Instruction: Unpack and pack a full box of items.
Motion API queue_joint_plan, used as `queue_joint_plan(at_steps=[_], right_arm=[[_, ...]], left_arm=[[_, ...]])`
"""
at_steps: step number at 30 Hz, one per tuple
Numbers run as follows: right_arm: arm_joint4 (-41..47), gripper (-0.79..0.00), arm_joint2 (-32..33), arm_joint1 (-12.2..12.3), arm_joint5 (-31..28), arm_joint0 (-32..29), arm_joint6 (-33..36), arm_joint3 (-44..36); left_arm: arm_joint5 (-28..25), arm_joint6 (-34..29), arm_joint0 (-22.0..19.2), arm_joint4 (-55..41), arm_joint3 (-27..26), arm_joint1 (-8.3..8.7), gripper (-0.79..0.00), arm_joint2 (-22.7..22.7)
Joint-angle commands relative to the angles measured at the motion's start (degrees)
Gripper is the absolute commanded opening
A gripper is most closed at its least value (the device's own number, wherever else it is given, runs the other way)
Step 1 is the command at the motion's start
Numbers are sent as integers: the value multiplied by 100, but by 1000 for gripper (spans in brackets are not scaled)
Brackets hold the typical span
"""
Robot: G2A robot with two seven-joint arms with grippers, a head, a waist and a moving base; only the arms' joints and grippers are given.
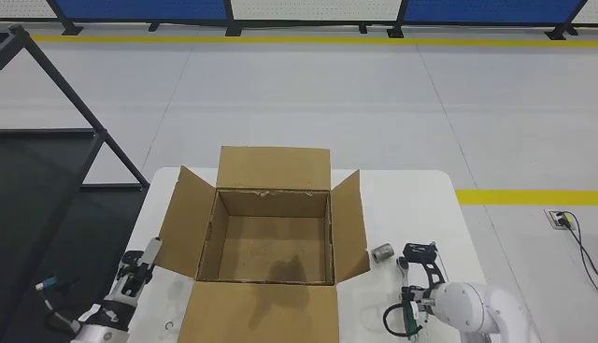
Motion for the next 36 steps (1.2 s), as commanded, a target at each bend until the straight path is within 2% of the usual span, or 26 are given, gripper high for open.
queue_joint_plan(at_steps=[1,9,13,18,25,30,32,33,36], right_arm=[[-222,-785,-102,-2,186,101,-11,104],[-154,-785,-176,-4,342,274,-153,326],[-76,-545,-185,0,351,313,-218,415],[-14,-440,-175,11,374,326,-286,471],[12,-416,-117,36,429,246,-395,319],[13,-434,15,64,445,77,-612,-337],[5,-409,40,71,457,24,-653,-618],[-4,-283,58,77,449,0,-697,-875],[4,-114,67,87,382,-43,-818,-1387]], left_arm=[[4,5,4,-14,0,1,0,-14],[20,13,13,-28,-8,6,0,-49],[28,2,-2,-13,-9,9,0,-37],[26,-11,-30,-3,8,13,0,-28],[41,-15,-72,3,20,18,0,-12],[49,-26,-102,22,14,22,0,12],[58,-34,-119,31,16,23,0,22],[60,-40,-132,53,10,25,0,28],[75,-34,-151,73,-9,28,0,32]])
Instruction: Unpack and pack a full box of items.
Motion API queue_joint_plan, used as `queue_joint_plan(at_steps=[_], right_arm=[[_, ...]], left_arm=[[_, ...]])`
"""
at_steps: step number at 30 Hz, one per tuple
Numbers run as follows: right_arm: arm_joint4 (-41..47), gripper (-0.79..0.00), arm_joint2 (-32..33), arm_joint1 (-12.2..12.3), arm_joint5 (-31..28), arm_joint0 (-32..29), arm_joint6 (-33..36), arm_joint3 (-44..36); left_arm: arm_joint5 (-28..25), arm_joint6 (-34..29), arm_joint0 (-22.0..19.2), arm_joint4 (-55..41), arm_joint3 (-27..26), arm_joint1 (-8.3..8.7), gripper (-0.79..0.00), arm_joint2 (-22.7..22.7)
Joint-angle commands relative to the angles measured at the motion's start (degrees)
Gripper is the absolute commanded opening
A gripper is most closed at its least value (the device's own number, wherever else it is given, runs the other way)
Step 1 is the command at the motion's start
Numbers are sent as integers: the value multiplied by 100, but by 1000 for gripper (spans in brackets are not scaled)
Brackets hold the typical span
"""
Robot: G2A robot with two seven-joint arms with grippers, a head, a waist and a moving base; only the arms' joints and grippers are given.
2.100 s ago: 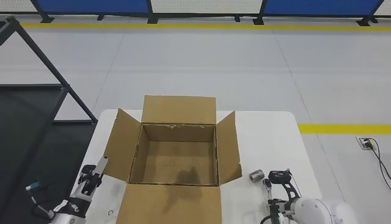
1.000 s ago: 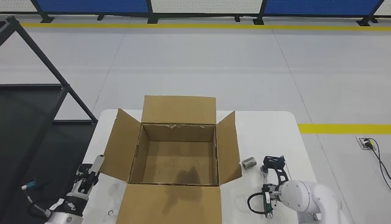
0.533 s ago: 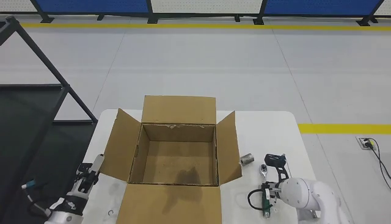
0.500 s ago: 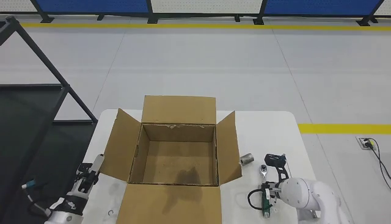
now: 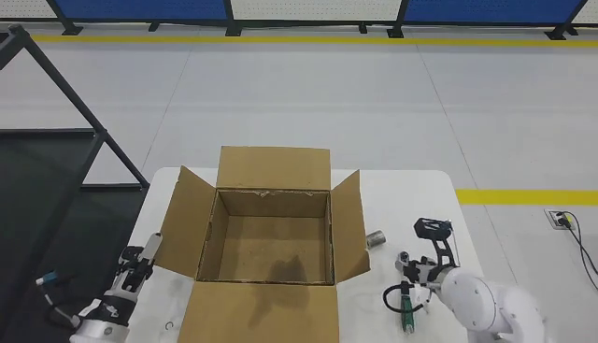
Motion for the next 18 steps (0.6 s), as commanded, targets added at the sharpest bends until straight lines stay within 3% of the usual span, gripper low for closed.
queue_joint_plan(at_steps=[1,2,11,18], right_arm=[[62,-55,-3,5,-117,-23,-125,-376],[86,0,-1,6,-138,-31,-171,-463],[962,0,3,-8,-702,-342,-1378,-1608],[1573,0,-70,28,-1348,-277,-1277,-1649]], left_arm=[[7,5,-7,9,-19,2,0,-3],[9,9,-8,6,-25,2,0,-7],[56,140,56,-2,-102,-1,0,-53],[87,203,125,77,-114,-4,0,-43]])
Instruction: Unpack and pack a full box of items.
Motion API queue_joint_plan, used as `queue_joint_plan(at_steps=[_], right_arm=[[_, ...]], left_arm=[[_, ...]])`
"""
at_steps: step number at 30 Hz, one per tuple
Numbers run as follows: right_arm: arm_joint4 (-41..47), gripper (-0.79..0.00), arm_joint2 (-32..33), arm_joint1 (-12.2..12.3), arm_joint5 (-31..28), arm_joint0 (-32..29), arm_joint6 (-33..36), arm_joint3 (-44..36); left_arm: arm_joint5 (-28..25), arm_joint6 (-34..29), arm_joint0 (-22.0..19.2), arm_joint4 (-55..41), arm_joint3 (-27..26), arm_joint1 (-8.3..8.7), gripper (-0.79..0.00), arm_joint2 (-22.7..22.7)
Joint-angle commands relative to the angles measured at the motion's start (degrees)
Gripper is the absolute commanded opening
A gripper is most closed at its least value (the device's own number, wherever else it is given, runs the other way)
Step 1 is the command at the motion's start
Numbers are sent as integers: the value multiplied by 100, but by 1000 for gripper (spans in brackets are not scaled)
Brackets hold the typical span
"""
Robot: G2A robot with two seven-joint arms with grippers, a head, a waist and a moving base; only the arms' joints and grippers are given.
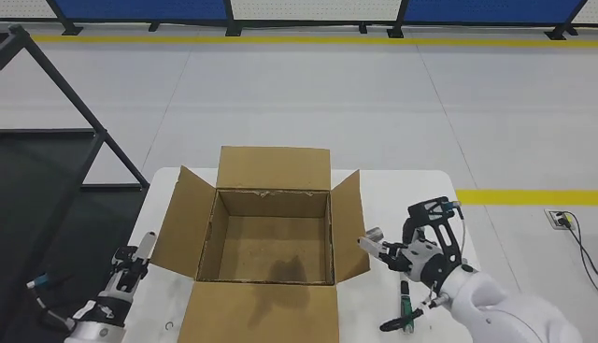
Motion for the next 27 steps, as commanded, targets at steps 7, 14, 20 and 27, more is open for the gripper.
queue_joint_plan(at_steps=[7,14,20,27], right_arm=[[251,0,-259,29,-219,319,167,279],[243,-142,-506,36,35,648,315,599],[382,-406,-609,45,55,809,291,881],[467,-462,-702,62,134,890,314,999]], left_arm=[[23,163,110,-94,31,-11,0,-94],[-15,224,199,-119,-34,-20,0,-100],[-30,231,248,-113,-65,-24,0,-106],[-29,234,263,-92,-75,-26,0,-122]])
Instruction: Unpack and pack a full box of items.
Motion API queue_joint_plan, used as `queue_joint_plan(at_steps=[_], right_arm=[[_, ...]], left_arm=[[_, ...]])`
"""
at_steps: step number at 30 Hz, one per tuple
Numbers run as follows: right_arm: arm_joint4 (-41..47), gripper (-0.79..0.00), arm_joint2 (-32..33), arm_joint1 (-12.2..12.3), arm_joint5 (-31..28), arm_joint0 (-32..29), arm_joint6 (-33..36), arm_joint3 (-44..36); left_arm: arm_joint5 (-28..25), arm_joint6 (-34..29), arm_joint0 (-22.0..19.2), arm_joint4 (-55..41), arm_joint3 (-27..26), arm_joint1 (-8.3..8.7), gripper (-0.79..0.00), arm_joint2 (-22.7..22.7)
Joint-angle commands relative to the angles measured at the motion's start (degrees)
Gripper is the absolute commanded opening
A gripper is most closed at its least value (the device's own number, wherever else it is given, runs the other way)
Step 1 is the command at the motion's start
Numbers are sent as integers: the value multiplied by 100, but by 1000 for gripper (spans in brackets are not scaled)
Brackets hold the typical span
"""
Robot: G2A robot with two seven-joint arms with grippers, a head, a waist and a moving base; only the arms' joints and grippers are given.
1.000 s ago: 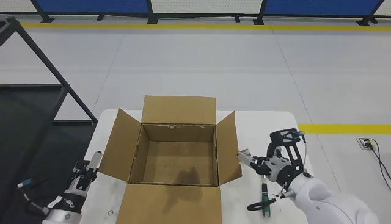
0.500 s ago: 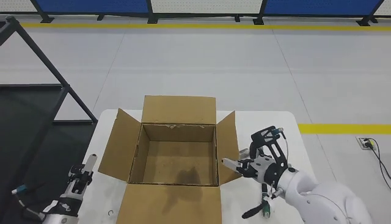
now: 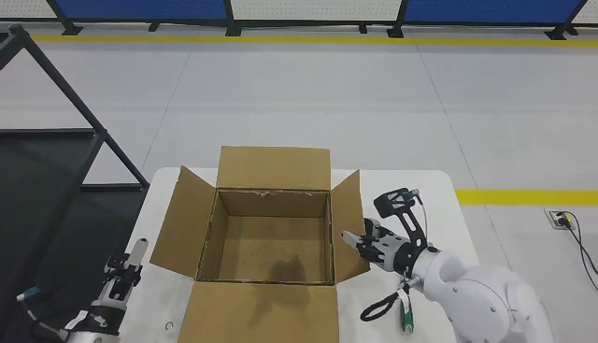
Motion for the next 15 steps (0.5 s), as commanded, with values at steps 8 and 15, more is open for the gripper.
queue_joint_plan(at_steps=[8,15], right_arm=[[60,-499,-159,8,276,99,7,35],[46,-397,-325,13,370,169,-28,8]], left_arm=[[-31,17,22,-28,29,-6,0,-2],[-119,-22,68,-19,2,-12,0,65]])
